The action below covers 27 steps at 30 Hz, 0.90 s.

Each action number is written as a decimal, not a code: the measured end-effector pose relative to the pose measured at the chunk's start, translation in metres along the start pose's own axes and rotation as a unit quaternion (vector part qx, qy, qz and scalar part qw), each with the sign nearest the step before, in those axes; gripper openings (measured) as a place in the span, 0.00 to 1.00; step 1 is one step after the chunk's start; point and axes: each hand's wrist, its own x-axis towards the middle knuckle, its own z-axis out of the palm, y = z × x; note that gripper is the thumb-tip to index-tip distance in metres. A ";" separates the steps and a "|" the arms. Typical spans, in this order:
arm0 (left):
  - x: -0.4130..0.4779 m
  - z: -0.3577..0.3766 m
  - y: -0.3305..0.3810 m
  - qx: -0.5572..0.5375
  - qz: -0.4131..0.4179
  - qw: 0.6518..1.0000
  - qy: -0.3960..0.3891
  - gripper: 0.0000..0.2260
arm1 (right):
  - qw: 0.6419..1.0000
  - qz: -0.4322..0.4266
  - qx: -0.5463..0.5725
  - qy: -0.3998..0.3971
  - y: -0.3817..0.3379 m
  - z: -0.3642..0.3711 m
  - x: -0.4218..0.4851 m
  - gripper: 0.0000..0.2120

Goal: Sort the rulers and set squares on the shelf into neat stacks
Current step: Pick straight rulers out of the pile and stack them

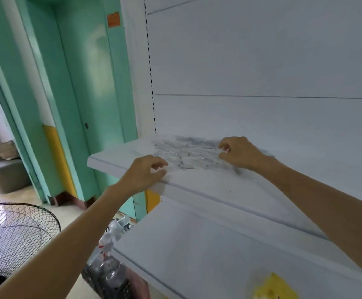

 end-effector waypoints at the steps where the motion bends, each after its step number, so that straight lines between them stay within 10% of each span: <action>1: 0.008 0.000 -0.007 0.012 0.004 1.000 -0.004 0.10 | 1.000 0.007 -0.012 -0.020 0.003 0.001 0.010 0.17; 7: 0.060 -0.010 -0.053 0.093 -0.015 0.990 -0.105 0.18 | 0.989 0.033 -0.056 -0.130 0.020 0.026 0.054 0.27; 27: 0.125 0.007 -0.092 0.022 0.146 0.977 -0.152 0.11 | 0.992 -0.008 -0.091 -0.092 -0.001 0.054 0.072 0.17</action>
